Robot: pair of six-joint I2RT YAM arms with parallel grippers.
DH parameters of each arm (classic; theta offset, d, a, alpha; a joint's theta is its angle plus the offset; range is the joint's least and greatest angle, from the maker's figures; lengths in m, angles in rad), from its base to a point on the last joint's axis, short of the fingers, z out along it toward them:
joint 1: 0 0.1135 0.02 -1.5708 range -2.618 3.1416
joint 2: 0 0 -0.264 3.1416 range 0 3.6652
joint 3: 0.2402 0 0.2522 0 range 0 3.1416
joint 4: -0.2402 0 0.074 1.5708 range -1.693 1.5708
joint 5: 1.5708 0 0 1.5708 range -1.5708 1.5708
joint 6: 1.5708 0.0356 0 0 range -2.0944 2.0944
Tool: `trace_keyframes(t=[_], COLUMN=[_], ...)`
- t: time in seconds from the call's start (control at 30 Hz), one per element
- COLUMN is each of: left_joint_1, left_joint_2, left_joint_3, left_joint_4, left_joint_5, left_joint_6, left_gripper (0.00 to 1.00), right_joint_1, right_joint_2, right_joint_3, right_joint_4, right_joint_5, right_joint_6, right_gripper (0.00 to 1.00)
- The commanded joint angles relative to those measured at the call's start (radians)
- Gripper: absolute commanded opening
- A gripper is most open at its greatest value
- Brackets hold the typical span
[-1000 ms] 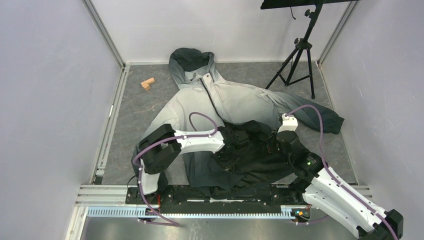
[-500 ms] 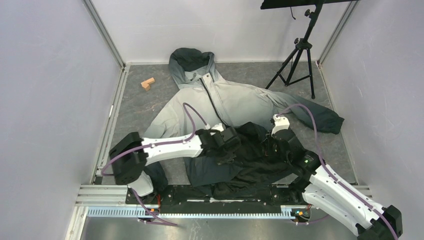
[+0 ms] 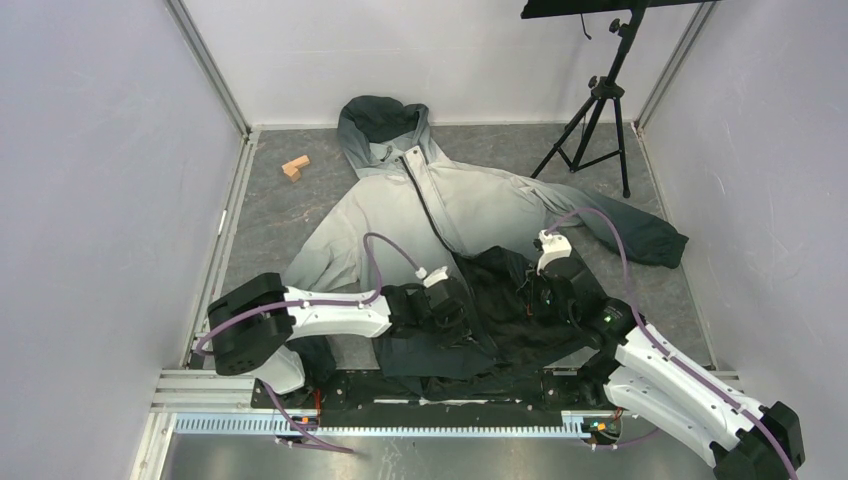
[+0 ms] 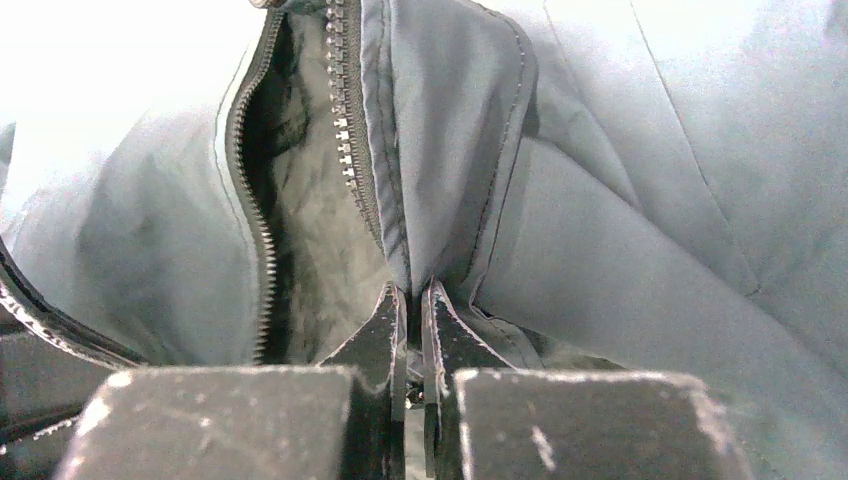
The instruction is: Zip up the jacket
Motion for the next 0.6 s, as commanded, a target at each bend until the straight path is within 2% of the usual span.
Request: trace_keyframes(t=[0.0,0.17,0.23,0.33,0.43,0.57], left_joint_1=[-0.004,-0.010,-0.024,-0.050,-0.072,-0.086], left_joint_2=[0.017,0.014,0.026,0.074,0.133,0.188], left_joint_3=[-0.038,-0.025,0.011,0.067,0.117,0.200], left_joint_4=[0.167,0.032,-0.065,-0.163,-0.164,-0.276], left_joint_5=[0.089,0.123,0.155,0.225,0.274,0.242], left_joint_6=[-0.260,-0.473,-0.549,-0.643,-0.670,-0.682], left_gripper=[0.35,0.55,0.59,0.55,0.51,0.48], right_joint_1=[0.000,0.000,0.000,0.000,0.000,0.000], right_joint_2=[-0.002,-0.007,-0.014,-0.025,-0.028,-0.032], right_joint_3=[0.040,0.044,0.041,0.032,0.032,0.049], right_joint_4=[-0.011,-0.026,-0.027,-0.025,-0.031,-0.046], right_joint_5=[0.063,0.074,0.076,0.084,0.095,0.105], right_joint_6=[0.030,0.031,0.032,0.032,0.034,0.033], right_gripper=[0.00,0.00,0.00,0.00,0.00,0.00])
